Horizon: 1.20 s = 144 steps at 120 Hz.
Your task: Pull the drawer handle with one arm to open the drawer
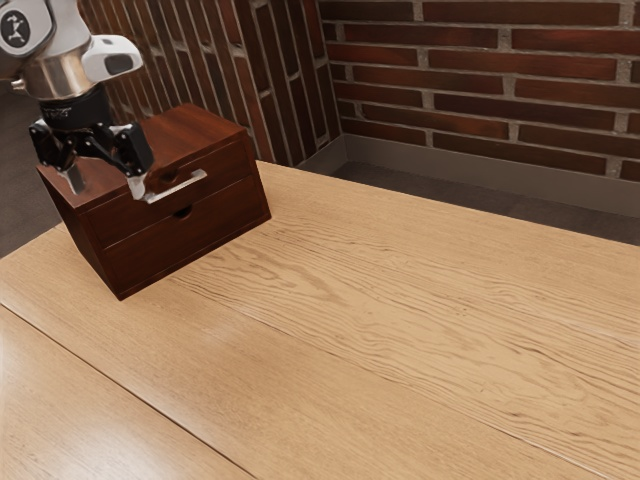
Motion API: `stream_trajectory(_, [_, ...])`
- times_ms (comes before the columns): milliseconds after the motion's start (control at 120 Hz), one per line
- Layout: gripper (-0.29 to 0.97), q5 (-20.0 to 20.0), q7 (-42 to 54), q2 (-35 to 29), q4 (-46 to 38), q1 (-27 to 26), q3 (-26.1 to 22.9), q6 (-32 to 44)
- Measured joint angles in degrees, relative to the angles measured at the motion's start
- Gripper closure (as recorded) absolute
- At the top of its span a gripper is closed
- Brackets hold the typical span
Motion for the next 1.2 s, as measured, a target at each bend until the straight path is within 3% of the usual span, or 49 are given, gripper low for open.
stream_trajectory(142, [0.0,-0.6,-0.3,-0.18,0.49,4.61,0.07,-0.23])
stream_trajectory(250, [0.0,-1.61,-0.56,-1.41,13.13,7.32,-0.15,-1.34])
stream_trajectory(367, [0.0,-2.18,-0.75,-2.02,16.53,10.07,-0.6,-1.95])
stream_trajectory(467, [0.0,-2.34,-0.88,-2.11,16.86,9.11,-0.62,-2.26])
stream_trajectory(608, [0.0,-2.59,-1.01,-2.17,16.42,3.73,-1.41,-2.85])
stream_trajectory(675, [0.0,-2.69,-1.13,-5.64,9.47,1.71,-6.02,-2.8])
stream_trajectory(750, [0.01,-2.31,-1.47,-15.9,-7.15,-1.63,-12.68,0.74])
stream_trajectory(833, [0.0,-2.05,-2.35,-30.98,-26.26,4.53,-17.16,3.39])
stream_trajectory(900, [0.0,-1.85,-1.95,-38.17,-33.23,8.16,-20.8,4.65])
stream_trajectory(983, [0.0,-0.79,-0.29,-40.42,-37.95,9.21,-24.53,7.35])
stream_trajectory(1092, [0.0,1.77,3.38,-39.69,-44.58,7.67,-26.94,16.34])
stream_trajectory(1150, [0.0,4.35,5.69,-38.08,-45.73,5.4,-26.51,21.45])
stream_trajectory(1200, [0.0,7.63,7.58,-36.34,-45.9,0.54,-22.46,25.38])
